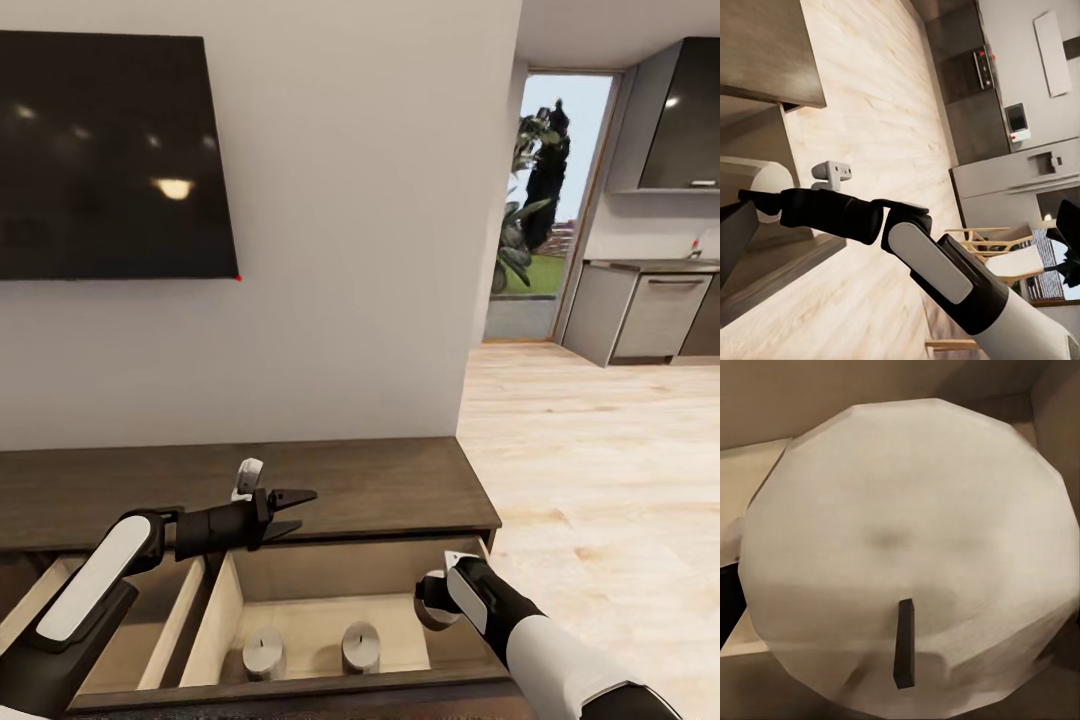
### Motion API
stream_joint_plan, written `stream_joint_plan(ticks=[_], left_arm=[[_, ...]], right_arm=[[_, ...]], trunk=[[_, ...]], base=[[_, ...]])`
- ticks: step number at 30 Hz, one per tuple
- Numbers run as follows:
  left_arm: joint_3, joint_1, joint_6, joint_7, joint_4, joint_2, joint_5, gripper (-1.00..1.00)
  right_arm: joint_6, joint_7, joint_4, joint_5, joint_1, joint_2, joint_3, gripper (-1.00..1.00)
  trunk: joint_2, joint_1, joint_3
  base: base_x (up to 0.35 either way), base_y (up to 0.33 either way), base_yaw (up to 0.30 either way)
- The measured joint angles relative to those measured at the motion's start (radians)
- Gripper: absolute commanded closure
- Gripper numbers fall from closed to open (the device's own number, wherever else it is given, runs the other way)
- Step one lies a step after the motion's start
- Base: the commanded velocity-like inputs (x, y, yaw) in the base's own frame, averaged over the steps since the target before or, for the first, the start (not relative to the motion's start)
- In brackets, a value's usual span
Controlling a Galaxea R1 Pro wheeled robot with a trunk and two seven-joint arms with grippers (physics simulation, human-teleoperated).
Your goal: Place each of the two pumpkins and all three candles from the living room inside a cabinet in the living room (use any cabinet), then make sure every cabinet is closed, and position the cauldron so it is next to a table in the living room.
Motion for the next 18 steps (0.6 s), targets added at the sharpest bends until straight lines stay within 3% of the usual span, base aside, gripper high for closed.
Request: stream_joint_plan(ticks=[18], left_arm=[[0.0,0.0,0.0,0.0,0.0,0.0,0.0,-1.0]], right_arm=[[0.0,0.001,0.0,0.0,0.0,0.0,0.0,1.0]], trunk=[[-0.126,0.069,-0.056]], base=[[0.0,0.0,0.0]])
